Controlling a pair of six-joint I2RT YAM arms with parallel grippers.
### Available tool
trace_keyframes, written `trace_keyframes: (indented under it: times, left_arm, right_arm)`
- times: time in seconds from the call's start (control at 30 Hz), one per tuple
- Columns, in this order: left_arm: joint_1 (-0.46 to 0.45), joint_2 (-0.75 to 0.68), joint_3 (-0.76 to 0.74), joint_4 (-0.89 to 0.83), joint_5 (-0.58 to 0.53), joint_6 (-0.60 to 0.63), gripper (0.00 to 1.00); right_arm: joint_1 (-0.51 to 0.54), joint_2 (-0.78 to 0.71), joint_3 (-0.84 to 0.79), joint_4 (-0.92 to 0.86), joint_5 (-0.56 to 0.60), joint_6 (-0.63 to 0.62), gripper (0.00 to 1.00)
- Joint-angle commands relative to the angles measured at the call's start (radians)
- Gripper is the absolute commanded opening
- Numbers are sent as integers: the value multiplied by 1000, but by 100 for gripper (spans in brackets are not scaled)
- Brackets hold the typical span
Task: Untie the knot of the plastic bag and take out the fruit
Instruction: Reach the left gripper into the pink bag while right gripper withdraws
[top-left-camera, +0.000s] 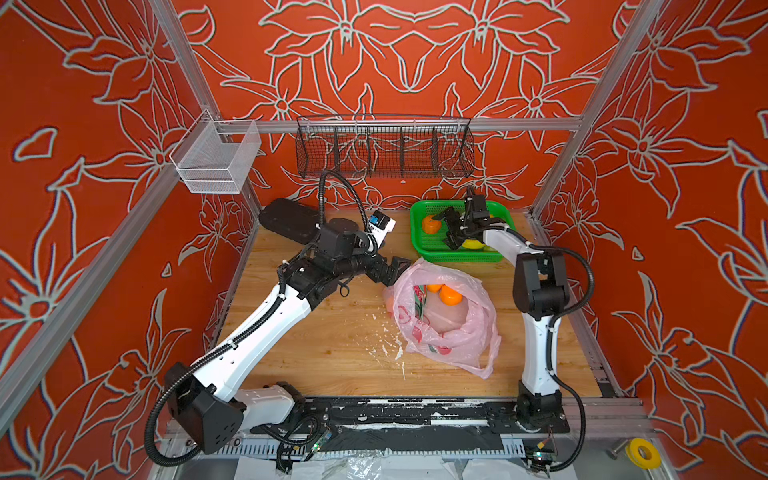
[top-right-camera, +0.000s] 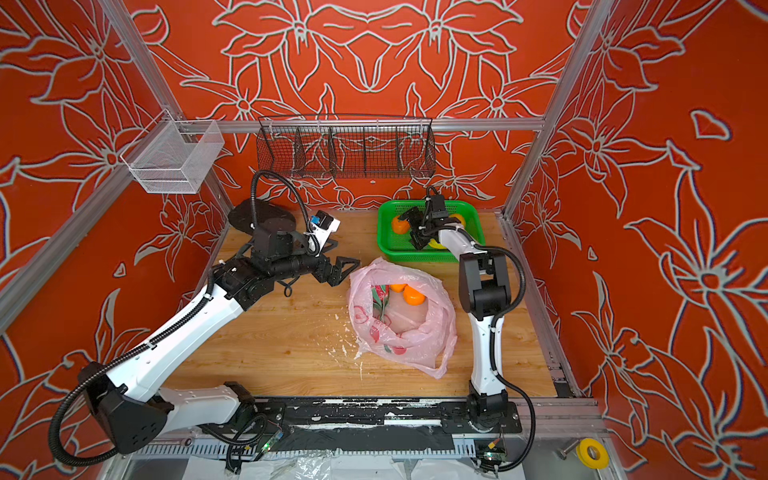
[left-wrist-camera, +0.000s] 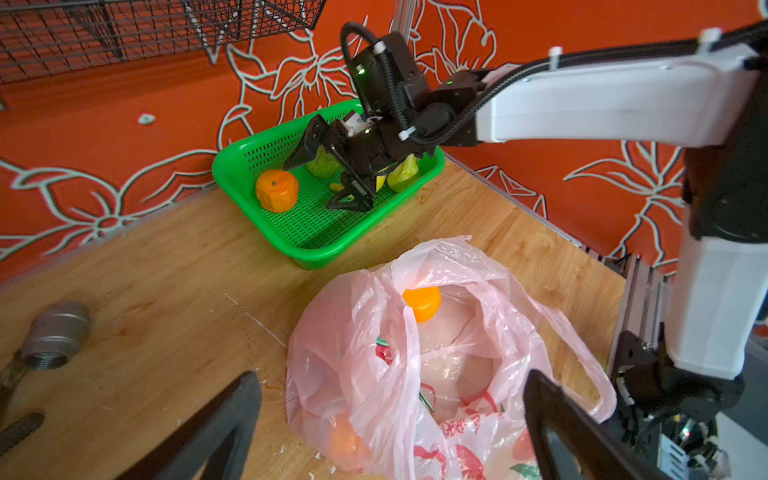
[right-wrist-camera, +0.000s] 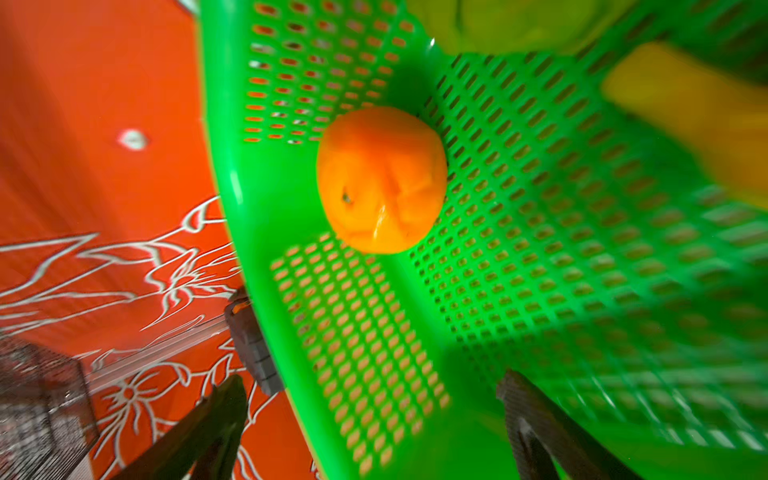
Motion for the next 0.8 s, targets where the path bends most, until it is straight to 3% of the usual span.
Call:
trace_keyframes:
  times: [0.0,0.17,0.4,0.6,0.77]
  left_arm:
    - [-49,18,38,-33,-48,-93,92]
    - [-203,36,72,-101,-215,-140,87]
    - [-414,101,110,-172,-437,-335,75]
    - [-482,256,170,-292,-474,-626,67]
    - [-502,438,267,-368,-442,-694,63]
  right_arm:
    - [-18,-135,-65,-57,-3,-94,97]
    - [-30,-370,-195,-226,42,-290,97]
    - [-29,-750,-412,-423,128,-517,97]
    - [-27,-1116,-600,-560,148,-544,95]
    - [-26,-1357,-677,-649,137,-502,94]
